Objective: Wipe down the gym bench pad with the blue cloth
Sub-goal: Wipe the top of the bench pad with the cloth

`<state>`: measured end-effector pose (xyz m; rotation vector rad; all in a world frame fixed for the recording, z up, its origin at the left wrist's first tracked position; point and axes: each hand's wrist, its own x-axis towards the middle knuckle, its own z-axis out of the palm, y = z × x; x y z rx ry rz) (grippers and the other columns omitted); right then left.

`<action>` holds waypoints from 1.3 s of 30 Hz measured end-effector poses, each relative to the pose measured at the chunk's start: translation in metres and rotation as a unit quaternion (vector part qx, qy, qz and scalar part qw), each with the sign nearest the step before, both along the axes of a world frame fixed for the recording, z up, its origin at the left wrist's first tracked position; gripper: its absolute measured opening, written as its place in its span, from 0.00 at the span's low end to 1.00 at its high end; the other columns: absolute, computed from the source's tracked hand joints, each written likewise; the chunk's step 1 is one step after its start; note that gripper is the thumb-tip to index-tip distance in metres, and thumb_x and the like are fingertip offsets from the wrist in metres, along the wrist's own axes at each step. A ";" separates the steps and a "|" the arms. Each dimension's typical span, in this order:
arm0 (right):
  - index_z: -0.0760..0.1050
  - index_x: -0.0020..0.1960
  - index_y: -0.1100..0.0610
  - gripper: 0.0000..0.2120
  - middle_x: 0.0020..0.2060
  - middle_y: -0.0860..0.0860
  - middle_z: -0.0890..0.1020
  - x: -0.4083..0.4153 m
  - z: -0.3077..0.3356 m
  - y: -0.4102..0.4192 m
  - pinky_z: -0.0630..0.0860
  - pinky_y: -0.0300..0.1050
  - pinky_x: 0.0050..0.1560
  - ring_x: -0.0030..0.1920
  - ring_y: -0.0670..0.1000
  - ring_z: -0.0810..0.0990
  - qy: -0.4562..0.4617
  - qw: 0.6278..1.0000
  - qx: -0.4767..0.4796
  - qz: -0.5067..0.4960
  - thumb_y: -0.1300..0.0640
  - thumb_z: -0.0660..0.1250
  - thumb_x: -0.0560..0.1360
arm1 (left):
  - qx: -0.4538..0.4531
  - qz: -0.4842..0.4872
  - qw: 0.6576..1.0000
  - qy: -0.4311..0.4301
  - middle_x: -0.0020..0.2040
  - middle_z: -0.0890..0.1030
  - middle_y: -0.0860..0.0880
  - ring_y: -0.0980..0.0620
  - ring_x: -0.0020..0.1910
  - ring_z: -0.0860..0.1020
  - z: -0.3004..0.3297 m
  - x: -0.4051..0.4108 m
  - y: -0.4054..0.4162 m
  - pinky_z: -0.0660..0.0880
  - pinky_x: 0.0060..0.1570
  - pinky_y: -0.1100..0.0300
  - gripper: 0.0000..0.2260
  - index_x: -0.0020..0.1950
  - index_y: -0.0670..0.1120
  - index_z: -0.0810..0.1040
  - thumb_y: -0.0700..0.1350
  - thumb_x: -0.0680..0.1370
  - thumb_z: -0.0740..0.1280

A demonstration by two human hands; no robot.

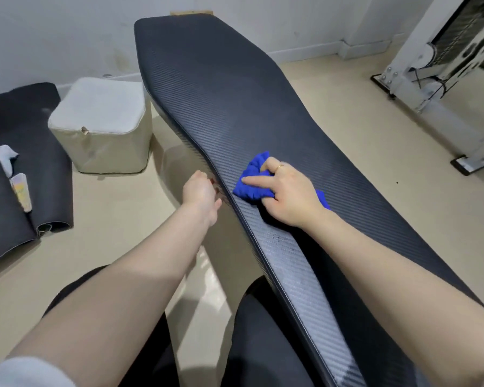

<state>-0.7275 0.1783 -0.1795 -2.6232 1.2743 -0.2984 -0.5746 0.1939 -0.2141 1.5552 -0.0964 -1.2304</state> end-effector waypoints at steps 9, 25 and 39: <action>0.80 0.55 0.48 0.23 0.46 0.53 0.79 -0.064 -0.001 0.032 0.78 0.47 0.39 0.42 0.57 0.79 -0.024 0.993 0.009 0.115 0.54 0.56 0.65 | 0.035 -0.029 0.999 -0.007 0.55 0.75 0.47 0.52 0.46 0.74 -0.011 -0.021 0.053 0.71 0.45 0.60 0.18 0.71 0.47 0.67 0.43 0.82 0.51; 0.78 0.58 0.46 0.20 0.53 0.55 0.76 -0.090 -0.012 -0.007 0.77 0.50 0.45 0.50 0.59 0.78 -0.045 0.992 -0.046 -0.108 0.55 0.59 0.68 | 0.044 0.005 0.985 -0.165 0.75 0.58 0.43 0.40 0.72 0.60 0.003 -0.088 0.035 0.61 0.70 0.43 0.27 0.77 0.51 0.50 0.49 0.79 0.55; 0.78 0.58 0.46 0.19 0.55 0.55 0.74 -0.126 -0.018 -0.056 0.75 0.49 0.49 0.52 0.61 0.77 -0.071 0.948 -0.007 -0.310 0.57 0.59 0.70 | 0.032 0.018 0.974 -0.224 0.68 0.64 0.44 0.42 0.64 0.71 -0.010 -0.089 0.035 0.68 0.66 0.45 0.22 0.72 0.52 0.61 0.52 0.78 0.54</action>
